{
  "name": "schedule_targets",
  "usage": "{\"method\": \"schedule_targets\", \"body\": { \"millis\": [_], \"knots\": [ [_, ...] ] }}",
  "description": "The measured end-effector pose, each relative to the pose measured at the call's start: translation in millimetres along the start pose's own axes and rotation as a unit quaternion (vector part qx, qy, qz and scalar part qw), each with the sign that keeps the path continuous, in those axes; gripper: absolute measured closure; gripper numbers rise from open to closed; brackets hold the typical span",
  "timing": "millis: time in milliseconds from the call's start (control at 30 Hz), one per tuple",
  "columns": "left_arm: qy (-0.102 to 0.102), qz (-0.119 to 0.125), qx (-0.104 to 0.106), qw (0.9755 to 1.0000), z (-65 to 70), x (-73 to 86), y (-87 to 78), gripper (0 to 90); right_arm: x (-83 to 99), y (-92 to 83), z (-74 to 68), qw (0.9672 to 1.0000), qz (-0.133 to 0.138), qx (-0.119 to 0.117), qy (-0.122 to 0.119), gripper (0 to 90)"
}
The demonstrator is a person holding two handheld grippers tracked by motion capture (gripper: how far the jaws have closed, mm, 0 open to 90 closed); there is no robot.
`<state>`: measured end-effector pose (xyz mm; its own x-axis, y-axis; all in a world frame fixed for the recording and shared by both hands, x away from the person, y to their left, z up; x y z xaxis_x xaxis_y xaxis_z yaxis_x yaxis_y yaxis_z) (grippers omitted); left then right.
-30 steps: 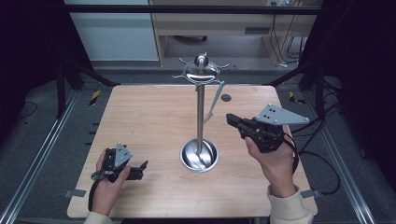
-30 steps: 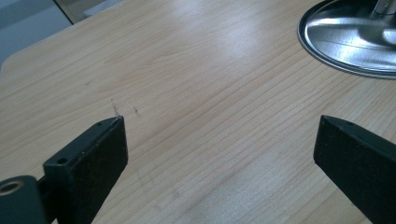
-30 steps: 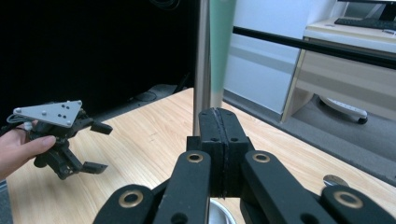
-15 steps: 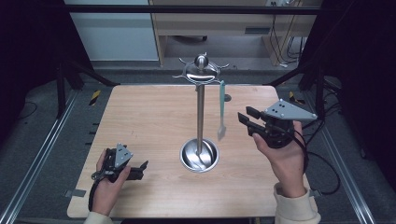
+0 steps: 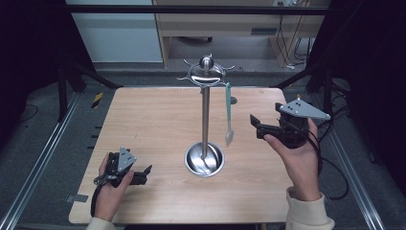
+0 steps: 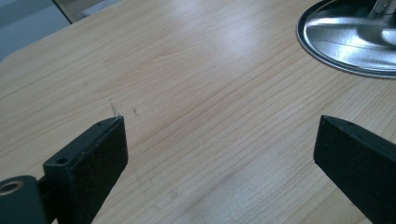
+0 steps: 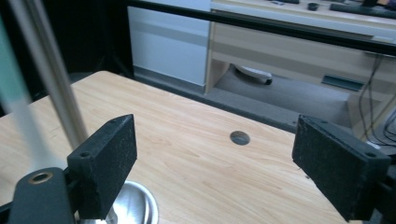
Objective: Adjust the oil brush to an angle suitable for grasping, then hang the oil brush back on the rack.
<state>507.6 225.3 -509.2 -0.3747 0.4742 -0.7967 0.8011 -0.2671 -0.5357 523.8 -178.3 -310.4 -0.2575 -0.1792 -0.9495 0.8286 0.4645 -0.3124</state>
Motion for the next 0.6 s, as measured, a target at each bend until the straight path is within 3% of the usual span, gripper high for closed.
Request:
{"method": "schedule_targets", "body": {
  "millis": [467, 600],
  "knots": [
    [0.003, -0.001, 0.001, 1.0000, 0.7, -0.4, -0.2, 2.6, 10.6, 1.4, 18.1, 0.9999, -0.005, 0.011, -0.011, 6.3],
    [0.000, 0.001, 0.000, 1.0000, -0.2, -0.4, -0.5, 2.6, 15.8, 2.7, 26.0, 0.9998, -0.008, 0.017, -0.001, 6.3]
  ]
}}
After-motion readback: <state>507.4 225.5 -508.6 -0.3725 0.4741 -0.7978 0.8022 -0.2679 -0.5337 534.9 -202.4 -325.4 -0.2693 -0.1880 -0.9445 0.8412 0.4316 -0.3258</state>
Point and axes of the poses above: each handheld gripper's, and its own axes: y roughly forward along the jaws, x roughly out of its underside, z roughly to its right, the point moved 8 cm from there along y, roughly forward along the jaws, and after that the axes turned 5 degrees about -x, right-handed, at the moved point
